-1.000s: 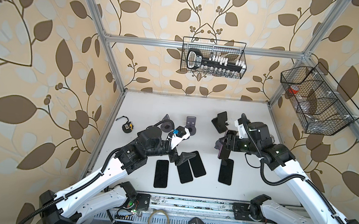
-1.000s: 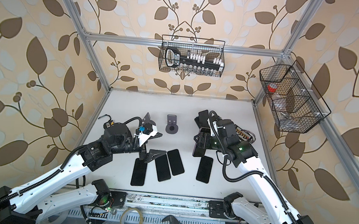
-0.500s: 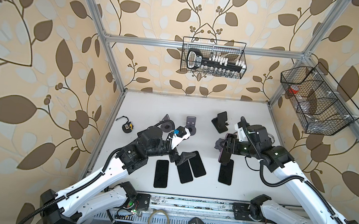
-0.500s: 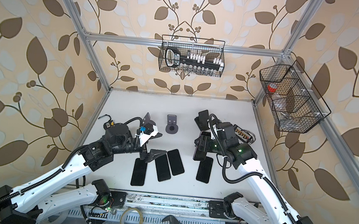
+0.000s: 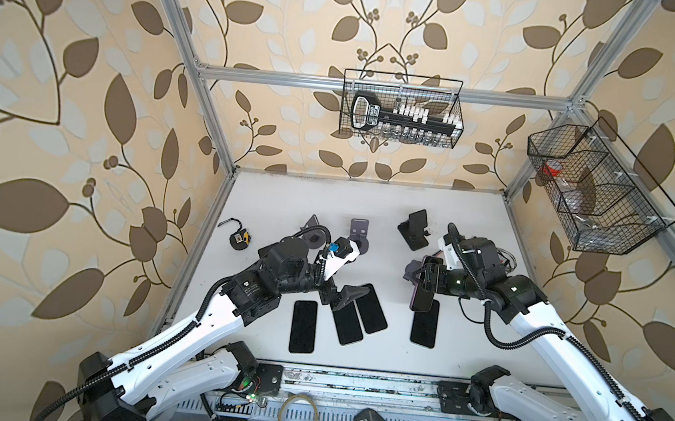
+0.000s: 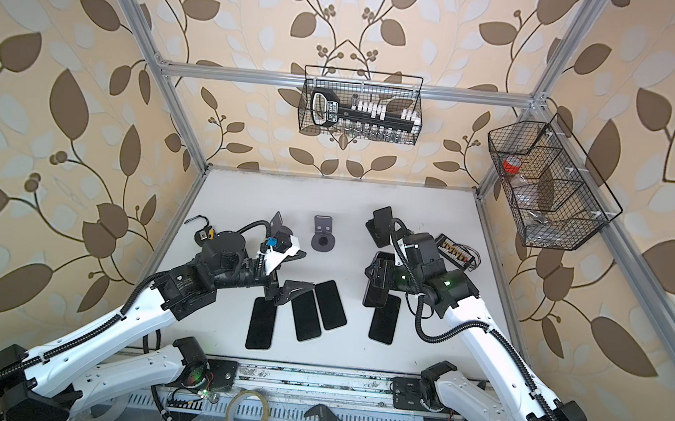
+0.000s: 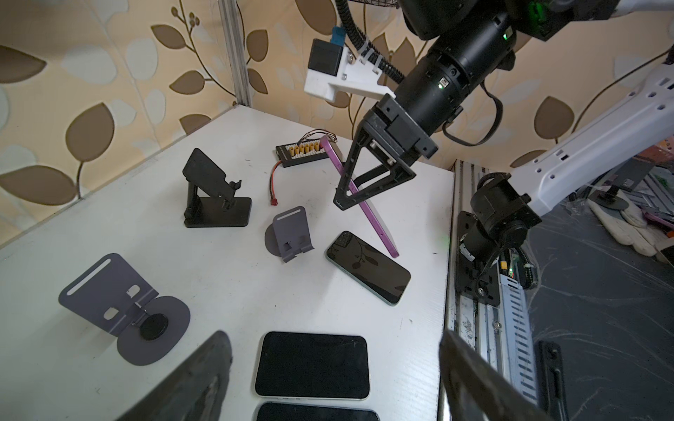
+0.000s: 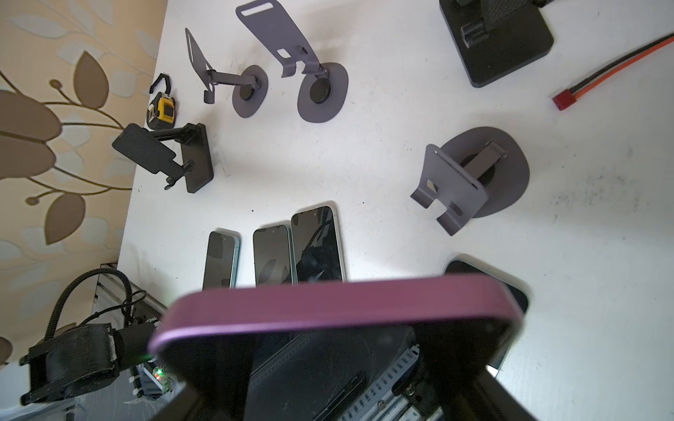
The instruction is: Remove the phone from the phone stand
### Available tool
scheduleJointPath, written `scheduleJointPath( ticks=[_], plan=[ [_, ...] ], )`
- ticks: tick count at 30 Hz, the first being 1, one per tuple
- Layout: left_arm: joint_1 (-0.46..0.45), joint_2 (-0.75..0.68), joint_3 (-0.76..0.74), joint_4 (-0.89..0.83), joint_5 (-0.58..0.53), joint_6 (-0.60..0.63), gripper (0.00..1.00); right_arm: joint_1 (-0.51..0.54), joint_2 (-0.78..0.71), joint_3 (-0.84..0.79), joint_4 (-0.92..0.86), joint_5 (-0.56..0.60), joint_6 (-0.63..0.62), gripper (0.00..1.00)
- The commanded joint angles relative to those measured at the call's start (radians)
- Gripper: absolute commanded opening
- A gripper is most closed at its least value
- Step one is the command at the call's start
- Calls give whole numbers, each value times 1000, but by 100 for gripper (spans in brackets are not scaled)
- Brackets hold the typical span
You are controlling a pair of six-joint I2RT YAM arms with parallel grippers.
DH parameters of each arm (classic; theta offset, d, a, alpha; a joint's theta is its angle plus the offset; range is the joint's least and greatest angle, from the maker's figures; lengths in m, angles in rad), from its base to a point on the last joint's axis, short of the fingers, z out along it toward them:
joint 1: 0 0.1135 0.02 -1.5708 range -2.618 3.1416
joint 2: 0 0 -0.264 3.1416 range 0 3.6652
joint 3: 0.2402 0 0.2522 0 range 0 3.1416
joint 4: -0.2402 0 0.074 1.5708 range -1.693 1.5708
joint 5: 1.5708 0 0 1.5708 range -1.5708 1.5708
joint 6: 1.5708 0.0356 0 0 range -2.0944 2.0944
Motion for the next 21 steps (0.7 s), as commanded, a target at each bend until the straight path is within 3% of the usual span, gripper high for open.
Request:
scheduleJointPath(
  ticks=[1, 21],
  plan=[
    [-8, 7, 7, 18, 10, 12, 89, 5, -2, 3, 29, -23, -14, 52],
    [-8, 58, 21, -20, 56, 32, 89, 16, -10, -26, 13, -38, -10, 51]
  ],
)
